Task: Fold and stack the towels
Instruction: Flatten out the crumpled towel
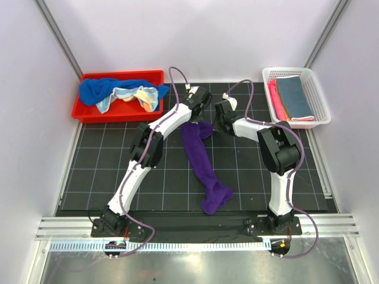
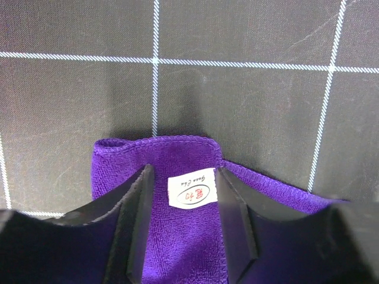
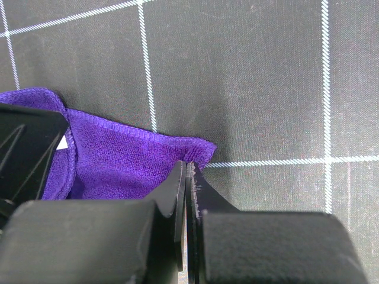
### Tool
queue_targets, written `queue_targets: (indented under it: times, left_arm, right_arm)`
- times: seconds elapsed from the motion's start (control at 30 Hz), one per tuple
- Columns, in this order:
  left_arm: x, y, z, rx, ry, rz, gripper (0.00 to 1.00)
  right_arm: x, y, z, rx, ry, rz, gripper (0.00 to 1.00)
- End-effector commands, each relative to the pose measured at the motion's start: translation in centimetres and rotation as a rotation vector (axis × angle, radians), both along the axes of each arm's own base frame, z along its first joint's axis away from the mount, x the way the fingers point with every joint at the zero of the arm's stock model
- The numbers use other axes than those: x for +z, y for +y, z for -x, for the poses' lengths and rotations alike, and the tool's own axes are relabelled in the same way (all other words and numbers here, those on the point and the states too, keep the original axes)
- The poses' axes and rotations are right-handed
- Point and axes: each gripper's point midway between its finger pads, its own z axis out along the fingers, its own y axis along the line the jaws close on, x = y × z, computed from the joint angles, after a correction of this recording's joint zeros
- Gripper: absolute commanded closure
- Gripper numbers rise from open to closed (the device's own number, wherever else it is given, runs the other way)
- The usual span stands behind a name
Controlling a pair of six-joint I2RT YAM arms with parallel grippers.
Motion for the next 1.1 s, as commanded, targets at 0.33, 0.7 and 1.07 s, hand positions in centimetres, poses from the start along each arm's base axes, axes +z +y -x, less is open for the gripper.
queue_targets:
  times: [0.33,0.7,1.07]
  left_arm:
    - [4.4,-1.6,-1.1,-0.015,-0.108,0.053,0.49]
    - [3.5,-2.0,-2.0,-0.006,-0.124,0.039,0.48]
    - [-0.3,-1.4,-1.5,-0.002,-0.064,-0.022,0.55]
  right_arm:
    - [1.4,-0.4,-0.3,-0.017,-0.039,-0.068,0.99]
    - [1.4,-0.3,-0.1,-0.013,-0.036,-0.078,0.99]
    - [1.2,-0.5,0.0,-0.017,-0.03,-0.077,0.99]
